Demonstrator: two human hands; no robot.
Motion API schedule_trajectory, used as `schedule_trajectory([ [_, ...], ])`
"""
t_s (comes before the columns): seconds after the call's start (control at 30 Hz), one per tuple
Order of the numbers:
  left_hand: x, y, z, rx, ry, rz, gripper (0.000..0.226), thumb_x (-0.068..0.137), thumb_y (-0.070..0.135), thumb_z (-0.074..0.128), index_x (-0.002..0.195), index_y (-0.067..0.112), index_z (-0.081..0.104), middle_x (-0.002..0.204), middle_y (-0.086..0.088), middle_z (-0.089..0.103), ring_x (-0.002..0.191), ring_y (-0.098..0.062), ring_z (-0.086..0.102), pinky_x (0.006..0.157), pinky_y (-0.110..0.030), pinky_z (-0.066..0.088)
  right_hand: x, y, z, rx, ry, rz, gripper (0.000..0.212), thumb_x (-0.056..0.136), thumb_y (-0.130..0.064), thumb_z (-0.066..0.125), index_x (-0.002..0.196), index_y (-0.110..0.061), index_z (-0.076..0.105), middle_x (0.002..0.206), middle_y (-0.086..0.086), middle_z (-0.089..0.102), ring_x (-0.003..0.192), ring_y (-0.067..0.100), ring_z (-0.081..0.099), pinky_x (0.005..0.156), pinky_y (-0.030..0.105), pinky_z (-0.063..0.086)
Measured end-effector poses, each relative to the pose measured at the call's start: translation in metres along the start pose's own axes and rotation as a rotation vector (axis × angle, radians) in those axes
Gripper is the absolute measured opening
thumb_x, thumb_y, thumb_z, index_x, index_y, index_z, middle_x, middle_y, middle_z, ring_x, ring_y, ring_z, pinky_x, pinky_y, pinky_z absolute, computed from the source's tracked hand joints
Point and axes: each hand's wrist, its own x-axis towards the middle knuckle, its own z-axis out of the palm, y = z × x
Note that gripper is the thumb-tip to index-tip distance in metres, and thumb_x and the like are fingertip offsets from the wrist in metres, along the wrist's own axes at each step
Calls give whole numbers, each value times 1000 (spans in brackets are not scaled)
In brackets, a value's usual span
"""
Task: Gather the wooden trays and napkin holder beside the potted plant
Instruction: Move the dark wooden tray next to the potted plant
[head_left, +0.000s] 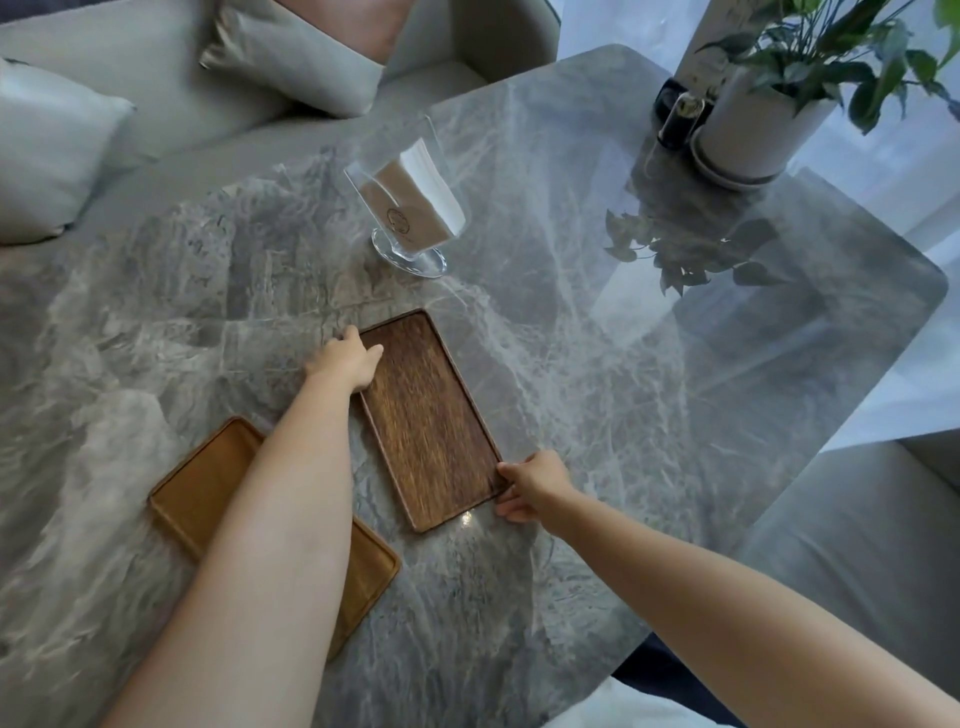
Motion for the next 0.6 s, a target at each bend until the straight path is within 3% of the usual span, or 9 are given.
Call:
schedule_trajectory([
  [0.2, 0, -2, 3, -85, 33, -20, 68, 95, 45, 41, 146, 4, 21, 146, -26, 38, 134, -41, 38, 107, -47, 35, 1, 1, -2, -65, 31, -41, 31, 92, -13, 51, 62, -8, 50, 59, 13, 56, 35, 13, 54, 35, 22, 47],
  [0.33, -5, -6, 5, -136, 32, -61, 75, 92, 49, 46, 146, 4, 19, 144, -26, 41, 132, -41, 42, 106, -46, 36, 1, -3, -16, -128, 76, -69, 33, 93, -8, 48, 61, -9, 48, 62, 8, 54, 26, 9, 51, 30, 20, 47],
  [0.6, -25, -12, -8, -359, 148, -167, 73, 87, 48, 57, 136, 2, 31, 136, -28, 47, 124, -43, 48, 100, -48, 41, -5, -33, -44, -198, 61, -241, 34, 92, -18, 53, 60, -9, 46, 55, 13, 55, 45, 19, 55, 39, 22, 49],
])
